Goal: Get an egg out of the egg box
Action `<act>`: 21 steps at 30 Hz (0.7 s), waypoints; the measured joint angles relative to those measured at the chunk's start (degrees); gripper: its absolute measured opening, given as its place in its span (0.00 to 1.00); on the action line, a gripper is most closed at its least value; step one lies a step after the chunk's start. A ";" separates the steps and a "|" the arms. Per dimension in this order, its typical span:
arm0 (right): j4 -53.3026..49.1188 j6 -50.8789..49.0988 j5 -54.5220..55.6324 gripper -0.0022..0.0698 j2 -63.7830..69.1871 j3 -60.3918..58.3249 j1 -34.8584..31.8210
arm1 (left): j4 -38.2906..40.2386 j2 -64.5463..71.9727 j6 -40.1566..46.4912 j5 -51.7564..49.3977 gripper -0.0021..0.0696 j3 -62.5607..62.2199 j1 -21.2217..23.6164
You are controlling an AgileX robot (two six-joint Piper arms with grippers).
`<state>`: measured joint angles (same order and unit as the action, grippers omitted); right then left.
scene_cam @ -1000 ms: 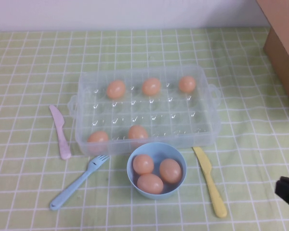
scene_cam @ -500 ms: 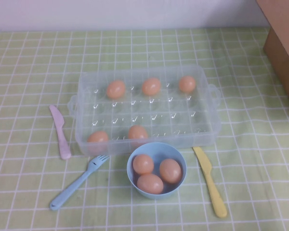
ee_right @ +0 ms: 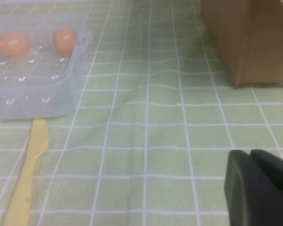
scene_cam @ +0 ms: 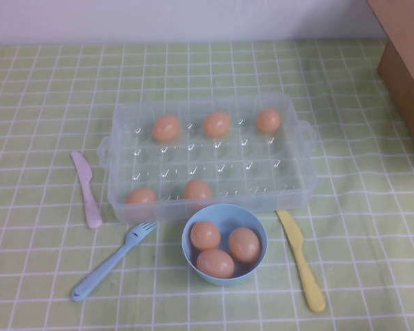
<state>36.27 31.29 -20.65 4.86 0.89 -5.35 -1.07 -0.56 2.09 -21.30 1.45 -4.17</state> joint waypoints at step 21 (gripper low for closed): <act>-30.88 -29.08 -0.04 0.01 -5.41 -2.33 2.89 | 0.00 0.00 0.00 0.00 0.02 0.00 0.00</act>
<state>5.38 2.21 -20.69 -0.55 -1.43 -2.46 -1.07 -0.56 2.09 -21.30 1.45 -4.17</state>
